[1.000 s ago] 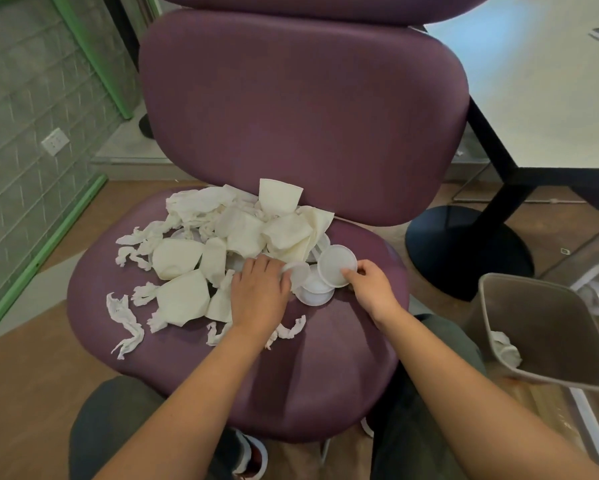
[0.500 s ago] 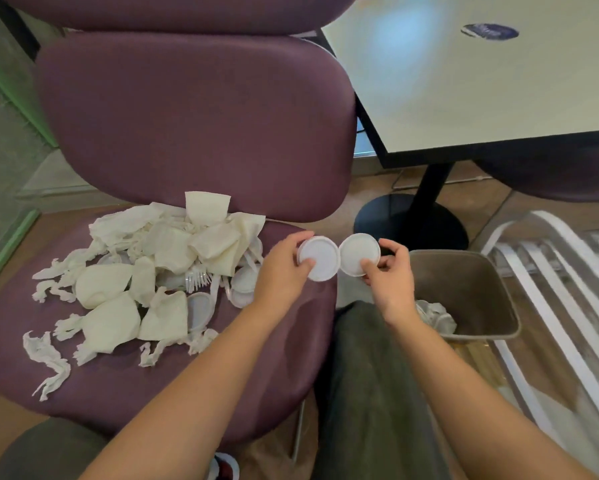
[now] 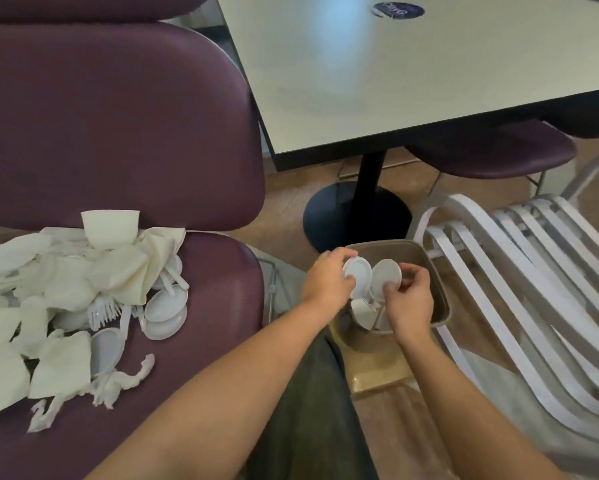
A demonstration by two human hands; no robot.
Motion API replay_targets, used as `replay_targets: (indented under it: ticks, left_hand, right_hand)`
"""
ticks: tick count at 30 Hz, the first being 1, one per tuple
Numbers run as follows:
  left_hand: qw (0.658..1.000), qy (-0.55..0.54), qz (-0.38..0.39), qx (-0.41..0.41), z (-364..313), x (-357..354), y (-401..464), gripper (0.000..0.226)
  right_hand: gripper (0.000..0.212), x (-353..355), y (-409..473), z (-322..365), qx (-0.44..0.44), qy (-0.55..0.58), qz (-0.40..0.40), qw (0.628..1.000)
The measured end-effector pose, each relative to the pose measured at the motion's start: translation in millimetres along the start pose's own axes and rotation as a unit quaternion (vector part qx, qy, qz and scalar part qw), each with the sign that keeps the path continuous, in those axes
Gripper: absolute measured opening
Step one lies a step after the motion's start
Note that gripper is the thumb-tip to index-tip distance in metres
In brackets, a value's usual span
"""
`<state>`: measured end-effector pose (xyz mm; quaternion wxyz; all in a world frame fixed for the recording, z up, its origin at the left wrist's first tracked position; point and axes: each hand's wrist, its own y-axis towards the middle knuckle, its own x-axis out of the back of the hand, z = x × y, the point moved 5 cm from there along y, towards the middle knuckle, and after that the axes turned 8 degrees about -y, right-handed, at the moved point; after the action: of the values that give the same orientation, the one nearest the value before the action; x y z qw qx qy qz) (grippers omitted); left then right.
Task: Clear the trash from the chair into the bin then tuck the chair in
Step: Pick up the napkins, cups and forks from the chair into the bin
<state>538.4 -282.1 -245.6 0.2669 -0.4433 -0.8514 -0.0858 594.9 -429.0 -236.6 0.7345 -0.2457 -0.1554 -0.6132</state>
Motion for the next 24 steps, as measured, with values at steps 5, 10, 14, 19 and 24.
replay_targets:
  ticks: [5, 10, 14, 19, 24]
  left_hand:
    - [0.998, 0.013, 0.055, 0.039, 6.8, -48.4, 15.7, 0.05]
    - [0.997, 0.002, 0.062, 0.05, 8.3, -53.7, 16.6, 0.043]
    - [0.998, -0.038, 0.032, 0.036, 6.6, -22.0, 10.9, 0.03]
    - [0.998, -0.047, 0.013, 0.029, 17.3, 42.8, -3.1, 0.022]
    - [0.996, -0.039, -0.062, 0.043, 41.9, 117.2, -32.8, 0.016]
  right_hand:
    - [0.041, -4.2, 24.4, -38.3, -0.043, -0.076, 0.056, 0.995]
    - [0.035, -16.2, 25.8, -44.1, -0.036, -0.11, 0.104, 0.988]
    - [0.03, -28.5, 13.5, -22.2, -0.01, -0.097, 0.119, 0.988]
    - [0.024, -48.6, -16.9, 24.1, 0.052, -0.05, 0.157, 0.985]
    - [0.022, -87.8, -59.1, 64.9, 0.108, -0.059, 0.201, 0.972]
